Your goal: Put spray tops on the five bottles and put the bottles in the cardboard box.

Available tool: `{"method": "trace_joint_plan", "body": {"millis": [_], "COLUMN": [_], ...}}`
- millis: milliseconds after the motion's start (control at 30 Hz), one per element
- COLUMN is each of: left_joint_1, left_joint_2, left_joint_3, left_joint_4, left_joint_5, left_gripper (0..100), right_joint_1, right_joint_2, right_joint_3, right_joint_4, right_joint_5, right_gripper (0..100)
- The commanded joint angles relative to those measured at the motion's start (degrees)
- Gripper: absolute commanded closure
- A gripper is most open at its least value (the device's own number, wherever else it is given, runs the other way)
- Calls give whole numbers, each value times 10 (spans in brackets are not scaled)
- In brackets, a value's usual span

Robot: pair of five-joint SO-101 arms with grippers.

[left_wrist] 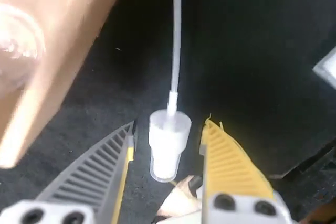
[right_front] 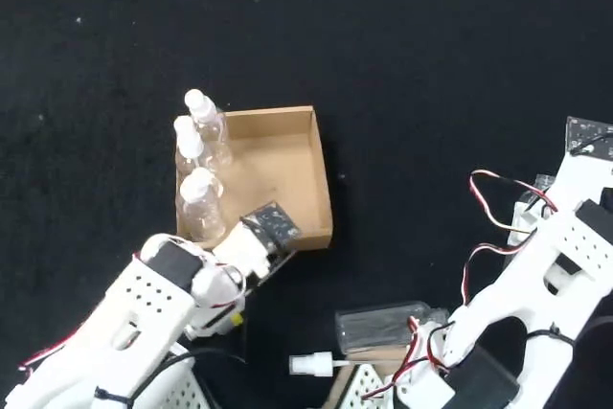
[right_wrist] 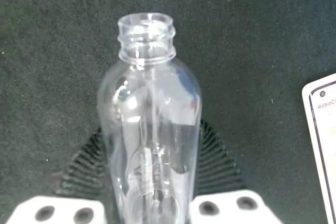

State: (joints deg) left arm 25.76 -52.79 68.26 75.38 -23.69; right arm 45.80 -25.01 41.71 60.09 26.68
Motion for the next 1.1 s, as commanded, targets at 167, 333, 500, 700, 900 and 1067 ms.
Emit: {"method": "trace_joint_plan", "body": {"millis": [167, 333, 500, 700, 900, 1067], "left_joint_1": [-8, -7, -7, -7, 0, 20], "left_joint_2": [-4, 2, 0, -4, -5, -5], "left_joint_3": [27, 38, 87, 87, 36, -15], "left_joint_4": [-19, -34, -91, -96, -94, -12], "left_joint_5": [-77, -77, -77, -75, -76, -74], "left_gripper": [815, 815, 819, 830, 973, 970], "right_joint_1": [-7, -7, -10, -10, -11, -11], "right_joint_2": [-30, -30, -31, -32, -30, -30], "right_joint_3": [-26, -26, -26, -27, -27, -27], "right_joint_4": [-8, -8, -8, -8, -9, -11], "right_joint_5": [1, 1, 0, 1, -2, -2], "right_gripper": [987, 987, 987, 987, 987, 987]}}
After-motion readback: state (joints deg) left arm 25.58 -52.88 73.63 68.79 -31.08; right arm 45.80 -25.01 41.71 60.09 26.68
